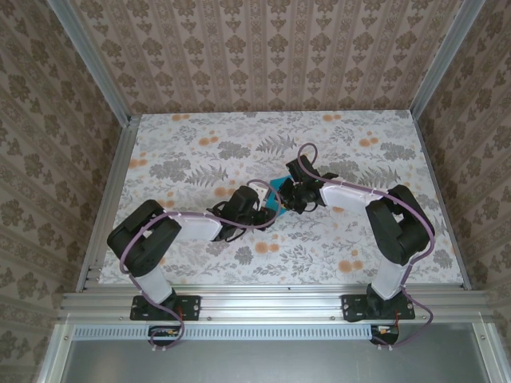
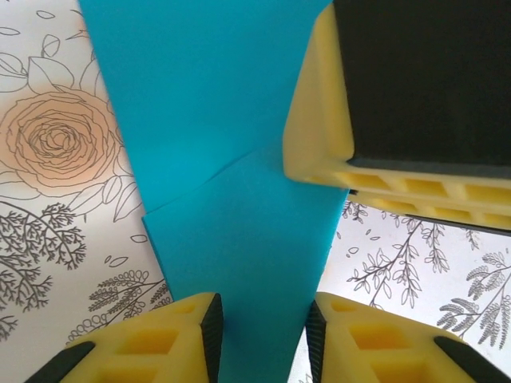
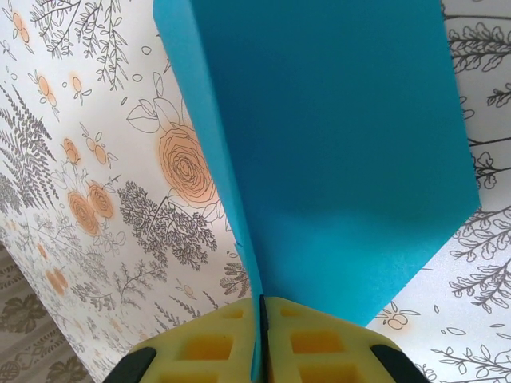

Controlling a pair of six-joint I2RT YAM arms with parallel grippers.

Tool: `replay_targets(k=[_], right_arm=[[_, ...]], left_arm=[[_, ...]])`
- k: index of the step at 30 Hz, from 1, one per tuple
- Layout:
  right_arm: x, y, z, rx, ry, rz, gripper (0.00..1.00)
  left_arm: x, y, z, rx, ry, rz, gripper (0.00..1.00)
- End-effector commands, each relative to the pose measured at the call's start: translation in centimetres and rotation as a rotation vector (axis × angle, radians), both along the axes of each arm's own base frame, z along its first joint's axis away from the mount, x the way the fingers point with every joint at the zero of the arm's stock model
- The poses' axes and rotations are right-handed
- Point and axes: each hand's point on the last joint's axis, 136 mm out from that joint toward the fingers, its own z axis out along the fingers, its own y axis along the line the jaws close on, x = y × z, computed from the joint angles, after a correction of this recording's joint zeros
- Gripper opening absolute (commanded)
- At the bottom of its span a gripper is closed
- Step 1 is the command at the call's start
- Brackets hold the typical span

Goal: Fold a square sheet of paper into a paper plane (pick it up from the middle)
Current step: Fourth fold the wing at the center of the table.

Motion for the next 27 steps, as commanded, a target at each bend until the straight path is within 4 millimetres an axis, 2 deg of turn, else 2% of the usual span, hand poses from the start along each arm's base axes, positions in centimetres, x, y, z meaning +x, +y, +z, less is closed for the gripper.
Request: replay_targets(k=[1,8,13,21,25,27], right_arm=[[-0.6,0.0,-1.0,0.021,0.054,-0.014,0.12],[-0.7,-0.3,-0.9,0.029,0.056,-0.020,0.18],[-0.6,-1.2,-0.6,0.028,0.029,-0.018,0.29],[0.8,-2.4,2.1,0.119,-0.173,0.036,0.46],[1.2,-2.8,3.0,0.146,-0.286,0.107,0.46],[1.2,-3.0,2.8,0.133,-0.315,0.143,0.46]], left_arm=[[0.7,-0.3,0.4,0.012,-0.056,0.000,0.35],[0.6,-0.2,-0.4,0.039,-0.058,0.001,0.25],[0.4,-0.2,-0.7,0.042,-0.047,-0.005,0.16],[0.1,-0.6,-0.5,0.024,-0.018,-0.022,0.11],[-0.1,-0.7,-0.3,-0.014,0.024,-0.021,0.10],[-0.2,-0.8,-0.2,-0.040,0.052,-0.022,0.09]])
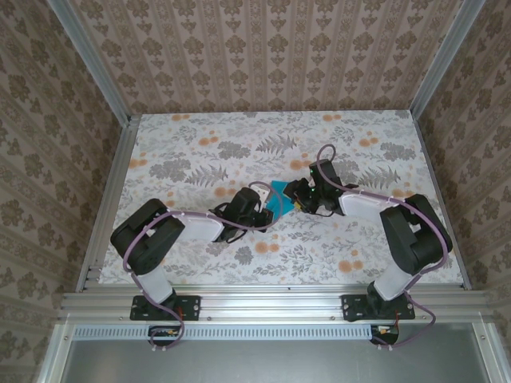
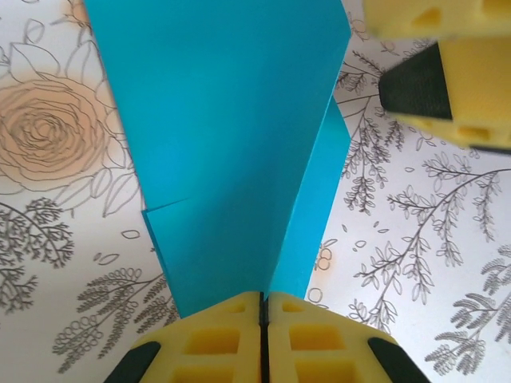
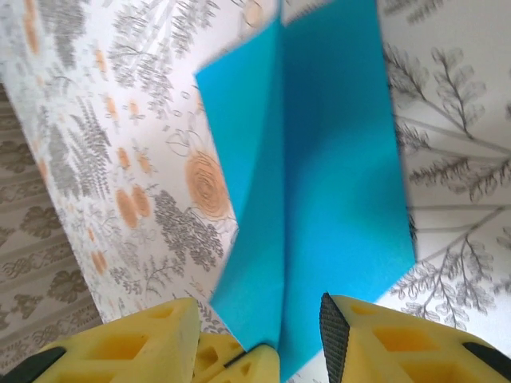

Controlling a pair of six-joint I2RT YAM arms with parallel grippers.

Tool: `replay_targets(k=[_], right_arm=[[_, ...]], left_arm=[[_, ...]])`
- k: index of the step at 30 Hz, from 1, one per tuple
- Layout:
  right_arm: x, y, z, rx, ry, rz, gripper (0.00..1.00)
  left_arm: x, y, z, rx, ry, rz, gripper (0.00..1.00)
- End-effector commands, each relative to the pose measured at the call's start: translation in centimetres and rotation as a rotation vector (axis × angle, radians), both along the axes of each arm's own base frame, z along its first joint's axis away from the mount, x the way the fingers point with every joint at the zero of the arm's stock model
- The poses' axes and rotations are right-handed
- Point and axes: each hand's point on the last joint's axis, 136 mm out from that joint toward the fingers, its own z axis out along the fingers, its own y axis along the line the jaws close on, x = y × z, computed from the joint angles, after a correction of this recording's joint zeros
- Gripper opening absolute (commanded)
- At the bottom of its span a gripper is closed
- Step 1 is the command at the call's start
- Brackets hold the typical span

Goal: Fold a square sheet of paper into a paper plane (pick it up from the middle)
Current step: Fourth fold the wing at the center of the table.

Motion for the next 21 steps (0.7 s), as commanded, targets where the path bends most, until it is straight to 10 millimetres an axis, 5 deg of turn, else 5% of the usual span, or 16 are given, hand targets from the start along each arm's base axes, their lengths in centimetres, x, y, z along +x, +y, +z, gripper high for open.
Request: replay_targets(k=[1,21], right_arm=[[0.5,0.6,1.5,0.014,-0.151,0.118,0.45],[0.2,2.7,-2.1,0.039,-0.162,0.302,0.34]], left_arm=[[0.1,-0.7,0.7,-0.065,0.059,-0.004,0.09],[0.0,-0.1,-0.6,-0.220,0.241,0.105,0.07]])
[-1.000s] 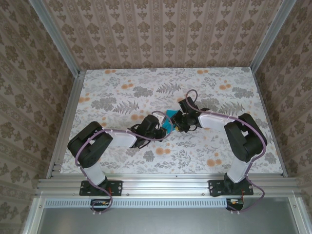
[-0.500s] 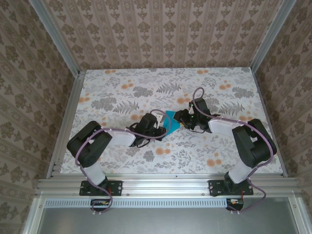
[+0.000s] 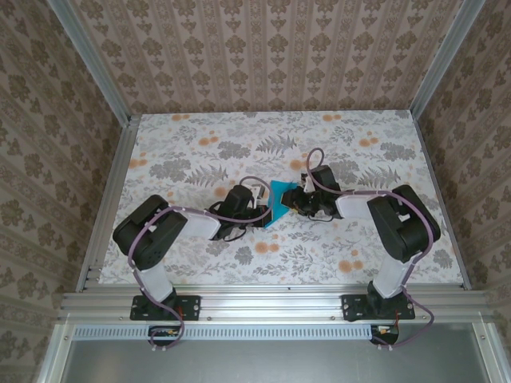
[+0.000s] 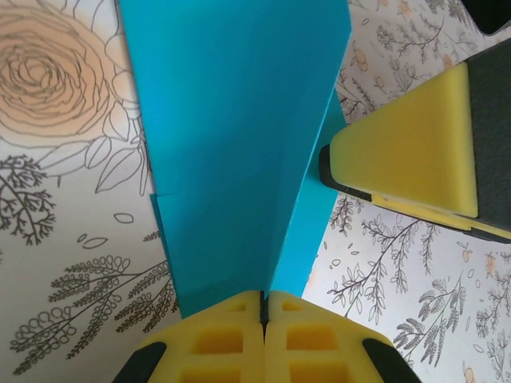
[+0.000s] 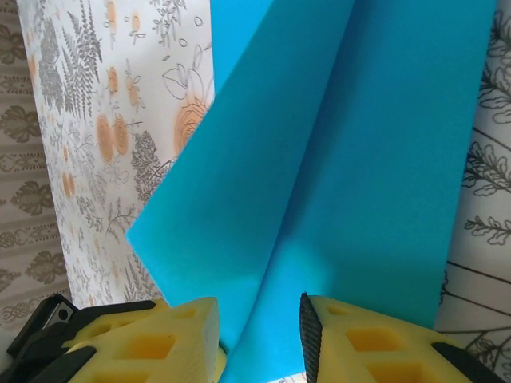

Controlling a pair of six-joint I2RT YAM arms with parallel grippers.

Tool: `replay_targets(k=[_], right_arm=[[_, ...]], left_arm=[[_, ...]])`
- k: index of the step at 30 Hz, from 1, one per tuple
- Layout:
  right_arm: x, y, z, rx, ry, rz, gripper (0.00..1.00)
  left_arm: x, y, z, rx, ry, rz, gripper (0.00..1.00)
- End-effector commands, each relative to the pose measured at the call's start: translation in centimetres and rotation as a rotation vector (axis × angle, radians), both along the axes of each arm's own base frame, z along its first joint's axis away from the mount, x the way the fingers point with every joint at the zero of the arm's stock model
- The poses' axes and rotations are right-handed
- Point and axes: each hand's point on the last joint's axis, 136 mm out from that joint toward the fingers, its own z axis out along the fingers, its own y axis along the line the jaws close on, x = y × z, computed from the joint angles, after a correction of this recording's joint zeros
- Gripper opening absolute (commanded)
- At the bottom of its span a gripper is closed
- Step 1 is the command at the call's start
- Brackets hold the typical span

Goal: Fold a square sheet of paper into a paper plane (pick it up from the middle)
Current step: Fourth fold the wing at the center of the table.

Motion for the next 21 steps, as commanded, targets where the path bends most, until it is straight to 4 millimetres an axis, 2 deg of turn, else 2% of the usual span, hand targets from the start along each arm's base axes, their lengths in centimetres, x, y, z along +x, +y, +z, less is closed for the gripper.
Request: replay_targets(k=[1,9,14,17,21], right_arm=[[1.0,1.1,0.9,0.039,-0.037,0.045,0.35],[0.8,0.7,-1.1,-0.008,0.035,0.038,0.33],[0.3,0.0,-2.3,-0.064,0.081,0.024,0.32],[0.1,-0.4,-2.7,-0.093,0.099,0.022,0.32],[-0.1,-0.6,-3.0,-0.110,0.116,0.023,0.34]], left_arm=[[-0.2,0.0,-0.3,-0.023,0.026,0.007,0.08],[-0.2,0.1,-0.4,-0.017,0.044,0.007,0.13],[-0.1,-0.2,0.2,-0.030,0.057,0.006,0.20],[0.4,-0.4,0.8,-0.044,0.073,0.021,0.29],[0.9,-0.5,1.1,-0.061,0.104,0.046,0.32]])
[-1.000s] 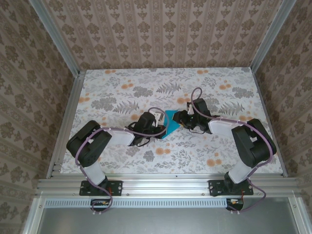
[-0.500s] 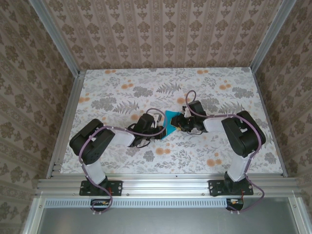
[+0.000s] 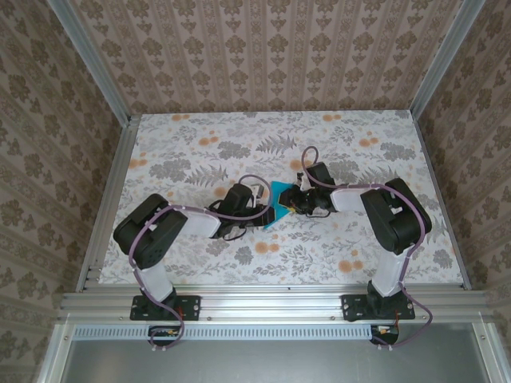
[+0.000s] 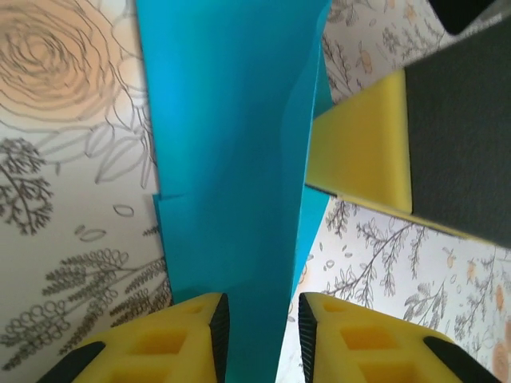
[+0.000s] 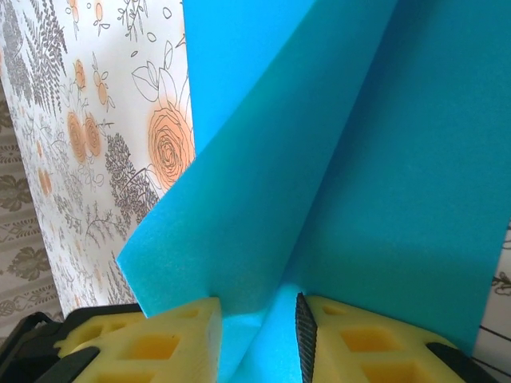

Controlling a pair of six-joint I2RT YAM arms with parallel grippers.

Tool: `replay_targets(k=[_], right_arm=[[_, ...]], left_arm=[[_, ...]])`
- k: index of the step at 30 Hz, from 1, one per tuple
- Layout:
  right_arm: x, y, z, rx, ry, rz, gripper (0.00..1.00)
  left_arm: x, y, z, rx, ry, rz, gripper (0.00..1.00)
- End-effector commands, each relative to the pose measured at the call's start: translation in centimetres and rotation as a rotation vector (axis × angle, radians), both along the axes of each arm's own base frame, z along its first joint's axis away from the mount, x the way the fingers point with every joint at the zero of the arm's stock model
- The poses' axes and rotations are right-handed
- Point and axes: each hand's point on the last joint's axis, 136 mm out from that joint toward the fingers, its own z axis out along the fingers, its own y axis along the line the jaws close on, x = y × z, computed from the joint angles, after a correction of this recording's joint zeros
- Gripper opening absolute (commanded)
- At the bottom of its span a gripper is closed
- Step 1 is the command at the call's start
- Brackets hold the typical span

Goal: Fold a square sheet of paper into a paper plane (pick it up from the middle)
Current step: Fourth fold the wing at the center of the table.

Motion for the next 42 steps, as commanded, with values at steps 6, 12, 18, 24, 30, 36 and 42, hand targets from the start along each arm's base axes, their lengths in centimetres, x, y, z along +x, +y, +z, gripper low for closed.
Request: replay_targets(k=[6,12,18,24,30,36,42], right_arm=[[-0.7,-0.9,-1.5,-0.072,0.060,-0.005,0.35],[-0.3,-0.7,-0.6,-0.078,0.055,-0.007,0.35],[-0.5,-0.8,-1.3,-0.117,0.073,0.002,0.35],[-0.9,-0.9,-2.2,-0.161,0.099,0.024,0.36],[-1.1,-0.9,-2.6,-0.191,0.104,0.033,0.41],[-1.4,-1.8,-3.4,-0.240,0.129,0.014,0.42],[-2.1,-3.0,-4.6,-0.307,0.176,-0.014,0.42]], left_arm=[[1.0,-0.5,0.3,0.002,0.050,0.024,0.32],[1.1,-0.3,-0.5,0.036,0.069,0.032,0.25],[1.1,0.1,-0.6,0.052,0.078,0.049,0.19],[1.2,0.1,-0.3,0.040,0.080,0.050,0.17],[1.6,0.2,0.0,0.037,0.081,0.062,0.17],[2.2,0.0,0.2,0.035,0.080,0.072,0.16],[2.5,0.0,0.2,0.047,0.077,0.074,0.14]])
